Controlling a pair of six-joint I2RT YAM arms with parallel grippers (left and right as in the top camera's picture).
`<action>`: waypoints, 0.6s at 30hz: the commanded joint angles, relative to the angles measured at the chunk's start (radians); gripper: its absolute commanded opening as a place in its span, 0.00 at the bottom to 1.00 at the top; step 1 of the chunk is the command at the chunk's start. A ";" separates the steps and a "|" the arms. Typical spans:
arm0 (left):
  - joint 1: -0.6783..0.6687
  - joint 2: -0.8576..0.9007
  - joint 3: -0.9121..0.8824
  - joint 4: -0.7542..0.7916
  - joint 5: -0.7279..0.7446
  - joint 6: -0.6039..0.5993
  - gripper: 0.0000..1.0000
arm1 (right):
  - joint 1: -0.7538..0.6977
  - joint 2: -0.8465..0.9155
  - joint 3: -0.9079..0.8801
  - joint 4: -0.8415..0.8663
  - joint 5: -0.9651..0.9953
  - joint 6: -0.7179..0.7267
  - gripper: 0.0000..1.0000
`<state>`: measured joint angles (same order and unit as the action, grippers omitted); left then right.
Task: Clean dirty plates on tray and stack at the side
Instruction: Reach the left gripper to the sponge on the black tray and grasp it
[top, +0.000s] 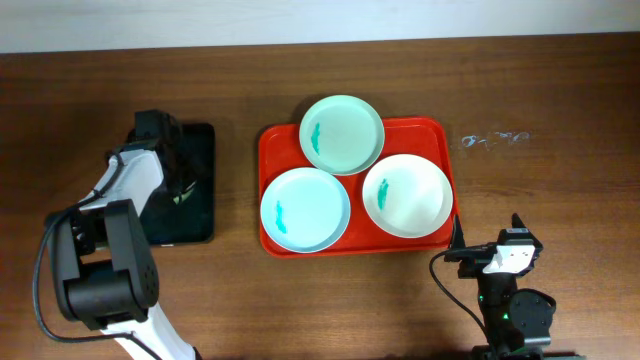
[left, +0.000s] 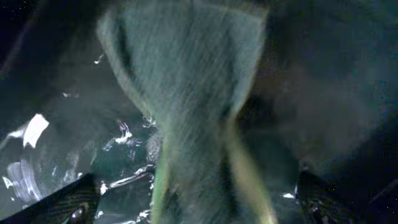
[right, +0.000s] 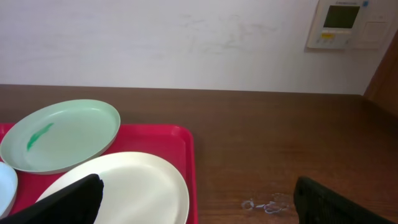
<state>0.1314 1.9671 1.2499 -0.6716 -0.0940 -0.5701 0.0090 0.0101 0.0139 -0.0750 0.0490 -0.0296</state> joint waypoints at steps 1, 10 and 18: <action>0.005 0.033 -0.029 -0.060 0.111 -0.009 0.75 | -0.005 -0.006 -0.008 -0.003 0.008 0.004 0.98; 0.005 0.033 -0.029 0.043 -0.019 -0.008 0.99 | -0.005 -0.006 -0.008 -0.004 0.008 0.004 0.98; 0.005 0.033 -0.029 0.157 -0.164 -0.008 1.00 | -0.005 -0.006 -0.008 -0.004 0.008 0.004 0.98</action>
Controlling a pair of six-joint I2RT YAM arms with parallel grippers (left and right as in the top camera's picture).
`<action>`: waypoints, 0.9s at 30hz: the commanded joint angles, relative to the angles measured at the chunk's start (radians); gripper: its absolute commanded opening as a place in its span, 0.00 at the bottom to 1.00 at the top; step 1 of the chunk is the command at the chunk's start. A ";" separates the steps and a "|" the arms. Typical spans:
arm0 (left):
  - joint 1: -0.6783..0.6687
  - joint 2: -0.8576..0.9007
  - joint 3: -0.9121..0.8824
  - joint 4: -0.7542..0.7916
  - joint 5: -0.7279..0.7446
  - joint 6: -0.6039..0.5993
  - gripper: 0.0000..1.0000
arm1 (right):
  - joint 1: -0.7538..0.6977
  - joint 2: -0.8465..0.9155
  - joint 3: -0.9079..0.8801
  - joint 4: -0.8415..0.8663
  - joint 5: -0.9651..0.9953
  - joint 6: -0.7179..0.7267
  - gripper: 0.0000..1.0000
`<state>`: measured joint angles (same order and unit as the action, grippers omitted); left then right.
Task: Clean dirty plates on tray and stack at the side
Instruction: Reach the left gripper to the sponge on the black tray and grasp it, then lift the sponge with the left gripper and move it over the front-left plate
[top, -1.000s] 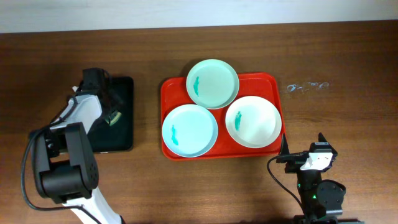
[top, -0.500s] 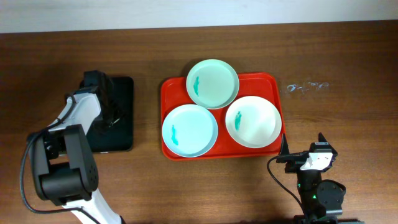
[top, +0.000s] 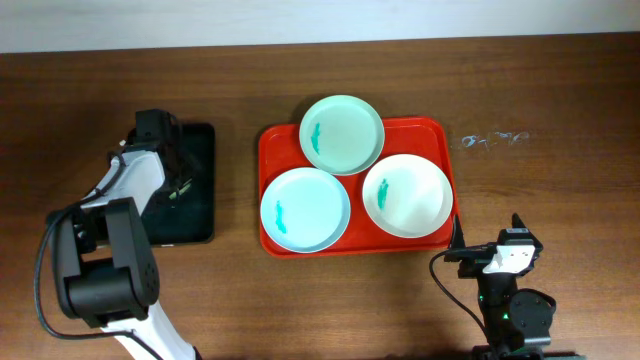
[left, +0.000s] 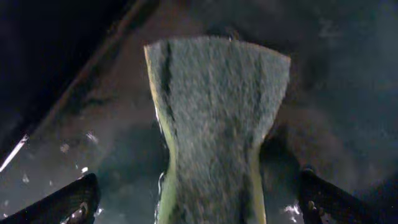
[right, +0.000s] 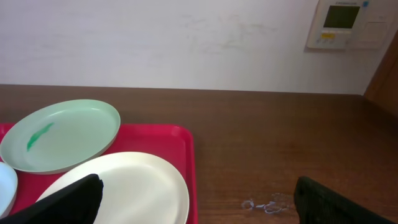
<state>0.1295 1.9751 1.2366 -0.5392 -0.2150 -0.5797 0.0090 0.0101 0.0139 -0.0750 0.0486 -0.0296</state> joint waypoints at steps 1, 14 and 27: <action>0.006 0.025 -0.015 0.035 -0.043 0.002 1.00 | -0.005 -0.006 -0.008 -0.003 0.008 0.004 0.98; 0.011 0.013 0.001 0.113 -0.018 0.064 0.00 | -0.005 -0.006 -0.008 -0.003 0.009 0.004 0.99; -0.016 -0.411 -0.057 -0.028 0.024 0.133 0.00 | -0.005 -0.006 -0.008 -0.004 0.008 0.004 0.98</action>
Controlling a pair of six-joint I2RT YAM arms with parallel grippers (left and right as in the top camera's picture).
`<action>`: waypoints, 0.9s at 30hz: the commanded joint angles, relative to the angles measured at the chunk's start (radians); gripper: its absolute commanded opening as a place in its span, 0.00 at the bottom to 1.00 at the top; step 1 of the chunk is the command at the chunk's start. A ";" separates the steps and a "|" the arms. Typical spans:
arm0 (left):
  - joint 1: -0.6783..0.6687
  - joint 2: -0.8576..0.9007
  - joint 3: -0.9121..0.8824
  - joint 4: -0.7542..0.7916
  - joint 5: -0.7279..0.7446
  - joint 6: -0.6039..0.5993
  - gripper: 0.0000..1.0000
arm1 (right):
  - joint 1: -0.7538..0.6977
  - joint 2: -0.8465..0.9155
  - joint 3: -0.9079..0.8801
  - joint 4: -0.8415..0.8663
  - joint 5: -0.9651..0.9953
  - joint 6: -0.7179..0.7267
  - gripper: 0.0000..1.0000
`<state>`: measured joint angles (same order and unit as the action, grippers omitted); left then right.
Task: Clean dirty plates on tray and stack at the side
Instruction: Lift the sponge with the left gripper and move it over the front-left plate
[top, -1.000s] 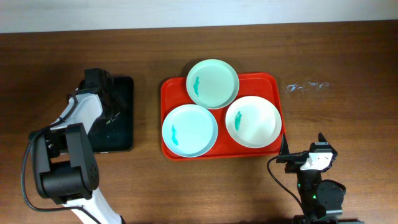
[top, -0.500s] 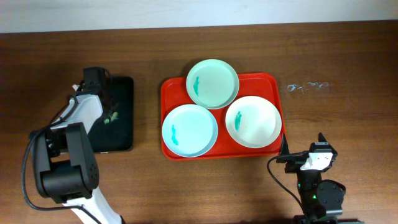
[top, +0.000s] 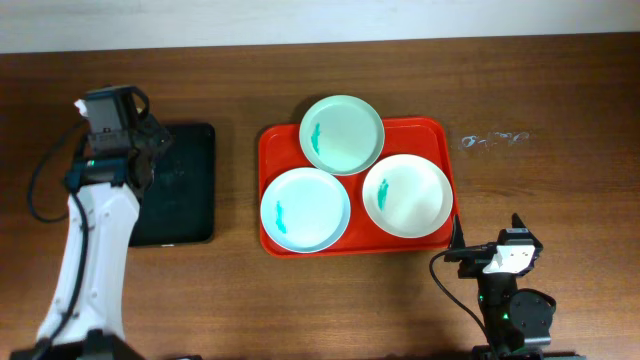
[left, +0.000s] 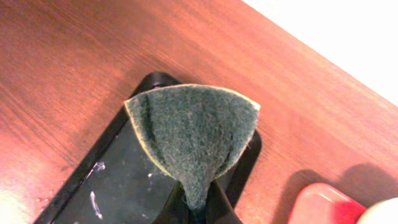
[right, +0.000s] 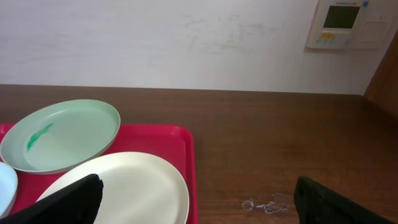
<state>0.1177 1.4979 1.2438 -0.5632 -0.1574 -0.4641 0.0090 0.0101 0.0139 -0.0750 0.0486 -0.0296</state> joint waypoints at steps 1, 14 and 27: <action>-0.004 0.094 -0.090 0.008 -0.033 0.018 0.00 | -0.005 -0.006 -0.008 -0.003 0.008 0.004 0.98; -0.113 -0.147 -0.065 -0.139 0.476 0.156 0.00 | -0.005 -0.006 -0.008 -0.004 0.009 0.004 0.98; -0.745 0.257 -0.162 0.041 0.134 -0.181 0.00 | -0.005 -0.006 -0.008 -0.004 0.009 0.004 0.98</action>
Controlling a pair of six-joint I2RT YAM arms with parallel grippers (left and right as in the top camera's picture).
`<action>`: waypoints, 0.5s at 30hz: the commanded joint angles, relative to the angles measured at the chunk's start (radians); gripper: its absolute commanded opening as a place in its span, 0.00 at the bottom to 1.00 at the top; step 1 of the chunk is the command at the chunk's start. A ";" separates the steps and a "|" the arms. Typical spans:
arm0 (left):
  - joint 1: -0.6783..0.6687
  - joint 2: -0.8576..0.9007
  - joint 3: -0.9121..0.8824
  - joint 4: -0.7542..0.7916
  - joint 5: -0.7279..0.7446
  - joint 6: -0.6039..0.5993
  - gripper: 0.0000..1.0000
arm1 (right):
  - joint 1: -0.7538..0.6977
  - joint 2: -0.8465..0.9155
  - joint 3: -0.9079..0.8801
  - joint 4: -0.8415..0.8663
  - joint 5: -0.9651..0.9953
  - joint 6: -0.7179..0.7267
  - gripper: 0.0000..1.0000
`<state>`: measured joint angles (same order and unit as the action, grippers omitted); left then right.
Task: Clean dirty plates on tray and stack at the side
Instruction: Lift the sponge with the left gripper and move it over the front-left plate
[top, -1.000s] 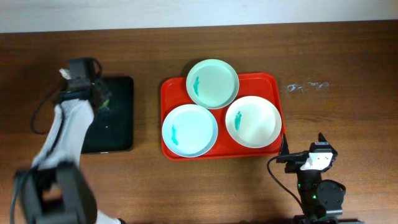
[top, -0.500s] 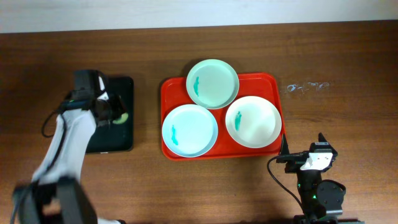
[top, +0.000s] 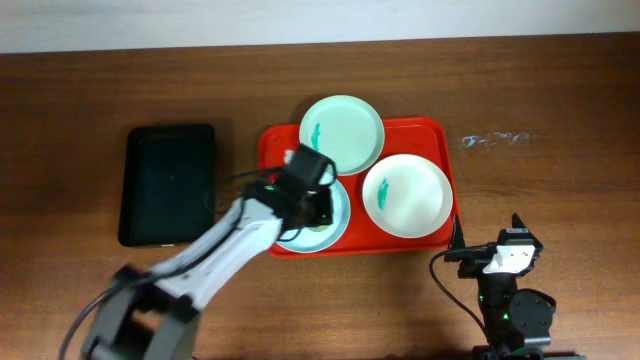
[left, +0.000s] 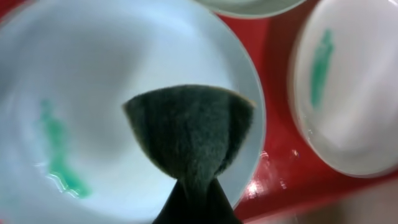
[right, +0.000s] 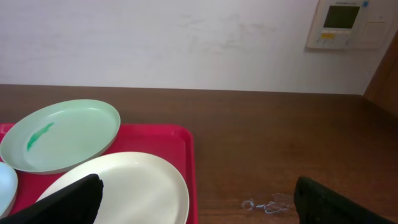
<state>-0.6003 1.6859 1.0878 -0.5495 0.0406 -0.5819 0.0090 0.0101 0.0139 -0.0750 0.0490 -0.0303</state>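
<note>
A red tray (top: 442, 160) carries three plates with green smears: a green plate (top: 342, 133) at the back, a white plate (top: 406, 195) on the right and a light blue plate (top: 275, 195) on the left. My left gripper (top: 316, 210) hangs over the light blue plate (left: 93, 87), shut on a dark green sponge (left: 189, 127). The sponge sits just above the plate's right half, beside its green smear (left: 59, 152). My right gripper (right: 199, 205) rests open near the table's front edge, clear of the tray.
A black tray (top: 168, 185) lies on the table left of the red one. Some water drops (top: 493, 139) glisten on the wood to the right of the red tray. A white wall runs along the table's far edge.
My left gripper, holding the sponge, was above the far end of the black tray and is now over the light blue plate on the red tray. The right arm has not moved.
My left gripper was down in the black tray with its fingers open either side of the sponge, and stayed so at the following moment. Then it was shut on the sponge, raised above the tray's far end. Now the sponge is over the light blue plate.
</note>
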 joint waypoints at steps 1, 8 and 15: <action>-0.032 0.089 -0.006 0.037 -0.064 -0.062 0.00 | -0.005 -0.006 -0.008 -0.004 0.008 0.005 0.98; 0.044 0.011 0.081 -0.033 -0.075 -0.042 0.95 | -0.005 -0.006 -0.008 -0.004 0.008 0.005 0.99; 0.222 -0.293 0.113 -0.266 -0.195 -0.019 0.99 | -0.005 -0.006 -0.008 -0.004 0.008 0.005 0.99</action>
<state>-0.4328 1.4845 1.1854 -0.7319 -0.0383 -0.6212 0.0090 0.0101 0.0139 -0.0750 0.0486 -0.0303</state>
